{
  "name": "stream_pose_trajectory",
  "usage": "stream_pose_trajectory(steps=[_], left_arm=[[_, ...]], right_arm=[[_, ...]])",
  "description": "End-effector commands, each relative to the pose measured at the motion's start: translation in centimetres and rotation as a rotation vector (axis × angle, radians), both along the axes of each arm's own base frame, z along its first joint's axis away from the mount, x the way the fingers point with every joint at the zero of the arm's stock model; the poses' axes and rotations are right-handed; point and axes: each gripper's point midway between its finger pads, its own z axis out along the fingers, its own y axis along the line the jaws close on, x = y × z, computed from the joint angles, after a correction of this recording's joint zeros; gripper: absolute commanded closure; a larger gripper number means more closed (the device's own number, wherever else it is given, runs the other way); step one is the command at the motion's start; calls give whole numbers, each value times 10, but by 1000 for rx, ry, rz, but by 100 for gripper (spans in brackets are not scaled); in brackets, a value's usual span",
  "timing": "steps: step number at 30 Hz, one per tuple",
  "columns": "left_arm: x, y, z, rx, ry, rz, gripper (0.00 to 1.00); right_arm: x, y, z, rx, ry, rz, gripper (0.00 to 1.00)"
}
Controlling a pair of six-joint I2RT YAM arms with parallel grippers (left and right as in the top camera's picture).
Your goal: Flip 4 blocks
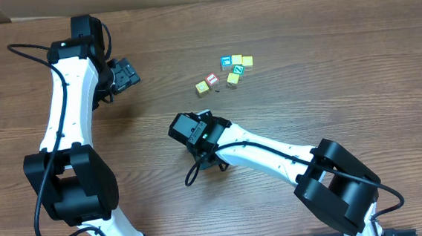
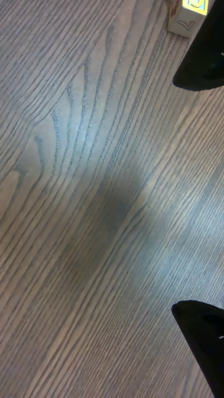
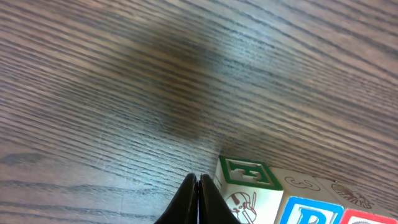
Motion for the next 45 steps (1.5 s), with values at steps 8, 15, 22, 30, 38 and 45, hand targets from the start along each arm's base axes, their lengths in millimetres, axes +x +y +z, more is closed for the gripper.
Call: stream_pose_trajectory(steps=[8, 15, 22, 30, 38, 45], left_arm=[[3, 3, 12, 9, -35, 18, 0], [3, 3, 12, 9, -35, 18, 0], [3, 3, 12, 9, -35, 18, 0], [3, 3, 12, 9, -35, 18, 0], [3, 3, 12, 9, -35, 18, 0], [3, 3, 12, 9, -35, 18, 0]], right_arm=[[5, -10, -3, -34, -29, -19, 95], [10, -9, -1, -11, -36, -71, 95], [29, 12, 31, 70, -56, -65, 88], [95, -12, 101, 196, -61, -214, 60], [155, -66, 120, 372, -11, -328, 48], [181, -82, 126, 399, -79, -334, 46]])
